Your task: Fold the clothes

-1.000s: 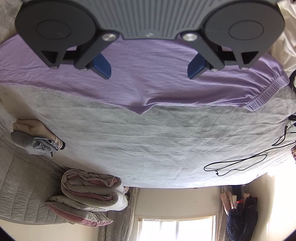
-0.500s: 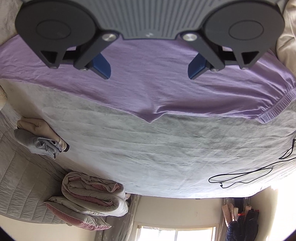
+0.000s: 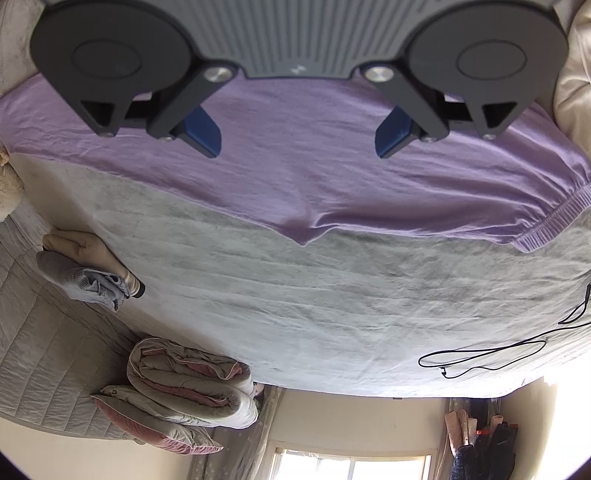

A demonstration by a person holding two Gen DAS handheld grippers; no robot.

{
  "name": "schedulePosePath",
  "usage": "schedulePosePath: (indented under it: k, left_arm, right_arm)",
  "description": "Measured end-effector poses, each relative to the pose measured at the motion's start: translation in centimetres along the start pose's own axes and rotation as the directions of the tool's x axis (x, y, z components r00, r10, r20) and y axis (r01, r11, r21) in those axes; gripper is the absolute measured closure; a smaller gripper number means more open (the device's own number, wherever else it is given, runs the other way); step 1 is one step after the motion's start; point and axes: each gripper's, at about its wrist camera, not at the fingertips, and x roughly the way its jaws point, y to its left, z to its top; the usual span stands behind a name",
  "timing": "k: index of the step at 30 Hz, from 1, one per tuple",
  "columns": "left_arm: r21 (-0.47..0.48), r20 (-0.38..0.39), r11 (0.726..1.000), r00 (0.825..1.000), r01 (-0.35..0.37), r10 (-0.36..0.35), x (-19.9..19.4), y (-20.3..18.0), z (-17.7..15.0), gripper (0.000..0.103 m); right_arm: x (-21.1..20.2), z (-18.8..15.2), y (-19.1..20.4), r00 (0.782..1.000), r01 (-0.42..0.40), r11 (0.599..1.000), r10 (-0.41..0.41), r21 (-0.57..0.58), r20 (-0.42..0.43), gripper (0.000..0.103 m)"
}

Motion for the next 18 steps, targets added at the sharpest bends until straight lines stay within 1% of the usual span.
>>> schedulePosePath:
  k: [3,6,10,11,16,17,18]
  left_arm:
    - [-0.011,-0.003,1.000,1.000,0.004,-0.004,0.1,0.1,0.0,0.012]
    - [-0.026,-0.006,1.000,1.000,0.014,-0.015,0.2,0.2,0.1,0.012]
    - [-0.041,-0.016,0.999,1.000,0.025,-0.026,0.4,0.1,0.2,0.012]
    - [-0.044,-0.020,0.999,0.999,0.029,-0.030,0.5,0.1,0.1,0.012]
    - [-0.045,-0.034,0.998,0.998,0.053,-0.055,0.7,-0.1,0.1,0.012]
    - [-0.044,-0.036,0.997,0.998,0.058,-0.059,0.7,-0.2,0.1,0.012]
    - [-0.043,-0.038,0.997,0.997,0.061,-0.063,0.7,-0.3,0.1,0.013]
  right_arm:
    - [-0.1,0.2,-0.6,1.000,0.013,1.000,-0.013,0.004,0.003,0.036]
    - [0.0,0.0,-0.6,1.000,0.001,1.000,-0.001,-0.016,-0.013,0.041]
    - [0.3,-0.6,0.4,0.999,0.034,0.992,-0.038,-0.125,-0.026,0.046]
    - [0.5,-0.8,0.7,0.998,0.047,0.987,-0.052,-0.152,-0.029,0.049]
    - [1.1,-2.0,2.1,0.994,0.099,0.948,-0.110,-0.304,-0.019,0.056]
    - [1.3,-2.3,2.5,0.993,0.105,0.937,-0.117,-0.334,-0.015,0.060]
    - [1.4,-2.5,2.8,0.993,0.104,0.928,-0.117,-0.358,-0.015,0.067]
